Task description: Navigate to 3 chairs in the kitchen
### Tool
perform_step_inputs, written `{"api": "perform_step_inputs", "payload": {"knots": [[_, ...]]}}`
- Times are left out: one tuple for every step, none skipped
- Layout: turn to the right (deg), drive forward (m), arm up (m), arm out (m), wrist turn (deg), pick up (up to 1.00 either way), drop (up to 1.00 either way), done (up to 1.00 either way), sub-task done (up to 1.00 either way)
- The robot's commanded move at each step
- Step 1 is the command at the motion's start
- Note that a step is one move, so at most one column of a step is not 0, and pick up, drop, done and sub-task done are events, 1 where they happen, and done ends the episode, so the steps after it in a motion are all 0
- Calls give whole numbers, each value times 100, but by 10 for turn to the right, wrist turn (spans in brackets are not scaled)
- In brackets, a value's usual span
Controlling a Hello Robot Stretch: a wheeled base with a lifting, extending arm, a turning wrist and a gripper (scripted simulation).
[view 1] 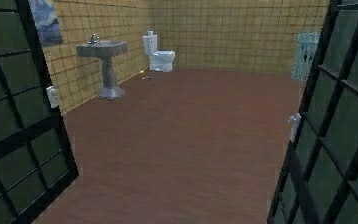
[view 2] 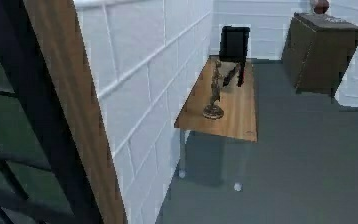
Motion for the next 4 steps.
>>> {"api": "perform_step_inputs", "payload": {"knots": [[120,0,0,0,0,0,0,0,0],[0,95,0,0,0,0,0,0,0],[120,0,0,0,0,0,0,0,0],[0,5,0,0,0,0,0,0,0]]}}
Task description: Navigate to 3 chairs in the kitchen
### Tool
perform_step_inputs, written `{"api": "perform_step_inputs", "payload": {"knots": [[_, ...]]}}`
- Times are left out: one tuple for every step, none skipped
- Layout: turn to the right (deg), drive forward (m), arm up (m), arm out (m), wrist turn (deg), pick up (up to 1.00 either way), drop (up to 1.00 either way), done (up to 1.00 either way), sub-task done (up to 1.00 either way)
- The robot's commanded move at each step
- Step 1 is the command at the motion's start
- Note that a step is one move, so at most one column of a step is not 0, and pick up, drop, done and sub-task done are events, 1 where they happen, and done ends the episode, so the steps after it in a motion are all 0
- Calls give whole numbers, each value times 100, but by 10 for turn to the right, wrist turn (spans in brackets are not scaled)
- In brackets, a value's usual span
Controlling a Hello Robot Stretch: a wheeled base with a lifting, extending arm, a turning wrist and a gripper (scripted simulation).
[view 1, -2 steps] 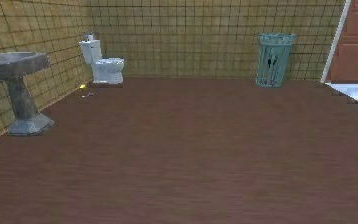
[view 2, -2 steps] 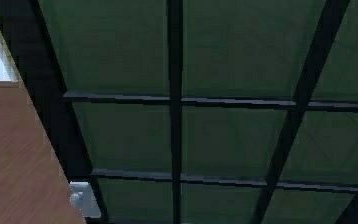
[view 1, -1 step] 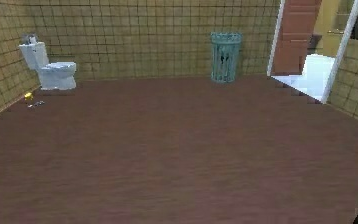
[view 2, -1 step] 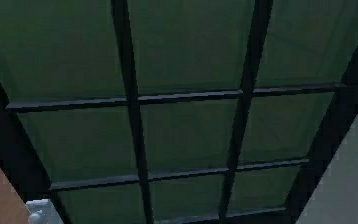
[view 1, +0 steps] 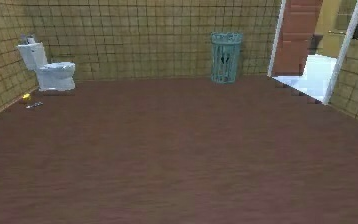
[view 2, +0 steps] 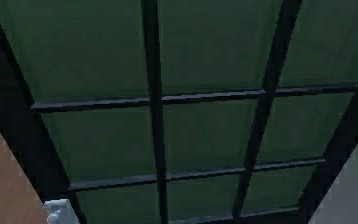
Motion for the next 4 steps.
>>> {"api": "perform_step_inputs", "payload": {"knots": [[-300,0,0,0,0,0,0,0,0],[0,60,0,0,0,0,0,0,0],[450,0,0,0,0,0,0,0,0],[180,0,0,0,0,0,0,0,0]]}}
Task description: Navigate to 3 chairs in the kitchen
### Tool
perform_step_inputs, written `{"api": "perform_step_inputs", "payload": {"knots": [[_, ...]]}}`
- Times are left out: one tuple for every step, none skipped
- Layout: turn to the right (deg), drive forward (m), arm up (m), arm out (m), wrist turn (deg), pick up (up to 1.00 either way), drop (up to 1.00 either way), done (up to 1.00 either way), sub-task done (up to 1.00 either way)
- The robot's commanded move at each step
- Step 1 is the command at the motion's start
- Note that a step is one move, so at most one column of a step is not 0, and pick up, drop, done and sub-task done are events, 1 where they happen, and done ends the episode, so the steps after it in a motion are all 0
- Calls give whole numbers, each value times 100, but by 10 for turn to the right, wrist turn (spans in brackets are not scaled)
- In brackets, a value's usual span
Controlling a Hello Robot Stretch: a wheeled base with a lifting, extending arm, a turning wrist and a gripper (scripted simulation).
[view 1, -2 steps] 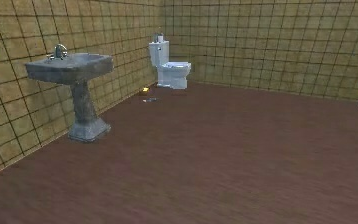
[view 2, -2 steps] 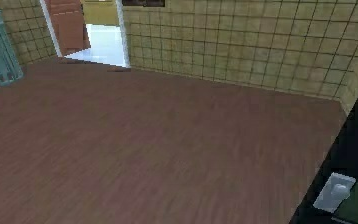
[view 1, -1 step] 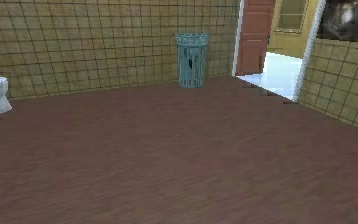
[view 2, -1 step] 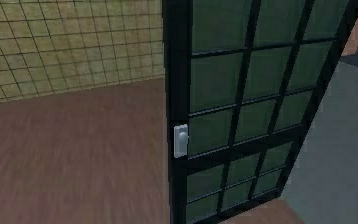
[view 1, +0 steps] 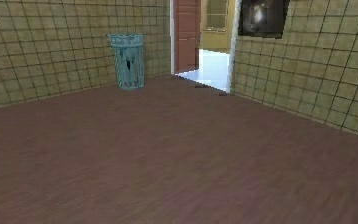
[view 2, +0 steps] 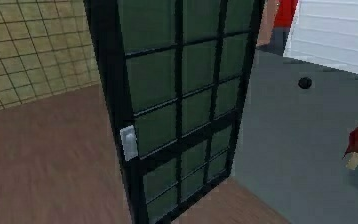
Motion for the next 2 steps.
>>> {"api": "perform_step_inputs", "payload": {"knots": [[0,45,0,0,0,0,0,0,0],[60,0,0,0,0,0,0,0,0]]}}
